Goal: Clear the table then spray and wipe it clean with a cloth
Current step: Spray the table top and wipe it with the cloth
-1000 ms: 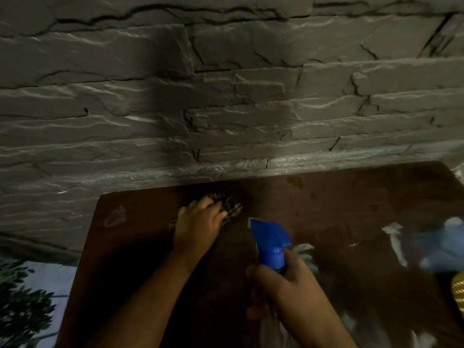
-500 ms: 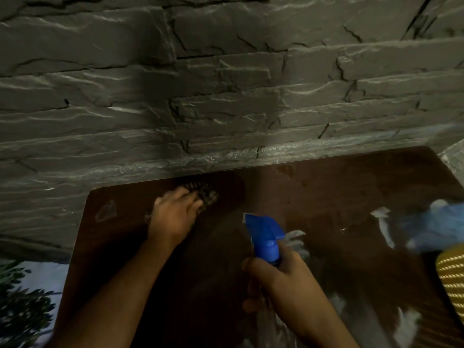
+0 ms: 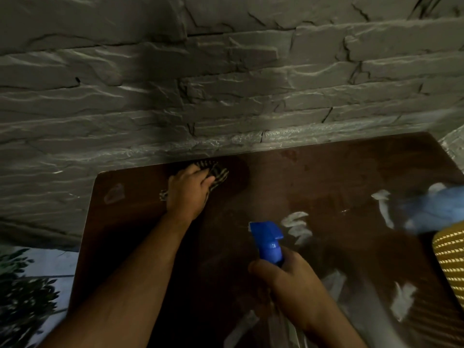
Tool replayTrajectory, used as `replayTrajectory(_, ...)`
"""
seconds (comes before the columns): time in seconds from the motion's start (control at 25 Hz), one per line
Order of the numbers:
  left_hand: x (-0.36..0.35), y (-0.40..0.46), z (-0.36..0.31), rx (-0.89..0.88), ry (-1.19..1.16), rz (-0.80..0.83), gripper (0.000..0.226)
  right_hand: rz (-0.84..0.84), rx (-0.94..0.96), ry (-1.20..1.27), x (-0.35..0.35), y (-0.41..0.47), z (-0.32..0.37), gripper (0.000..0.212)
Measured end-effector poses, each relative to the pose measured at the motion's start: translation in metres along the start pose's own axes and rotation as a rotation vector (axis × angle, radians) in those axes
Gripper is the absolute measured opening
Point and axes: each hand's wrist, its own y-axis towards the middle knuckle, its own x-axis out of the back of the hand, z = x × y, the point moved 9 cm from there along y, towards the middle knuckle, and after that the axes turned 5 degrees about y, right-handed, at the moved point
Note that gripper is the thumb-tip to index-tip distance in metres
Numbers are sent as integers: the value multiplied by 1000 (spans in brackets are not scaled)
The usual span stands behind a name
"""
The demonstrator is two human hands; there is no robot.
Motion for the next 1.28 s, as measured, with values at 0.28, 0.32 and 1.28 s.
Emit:
replayTrajectory(0.28,9,-110,-26,-398,16,-12,37,-1,20,111,-4,-4,-3,24)
replayTrajectory(0.32,12,-92,-7,-298,25,-25,38,-7,30,119,-1,-5,-2,21)
replayTrajectory(1.28,14,-130,5,-224,118,21,36,-88,146,201,-5,-16,-20,11)
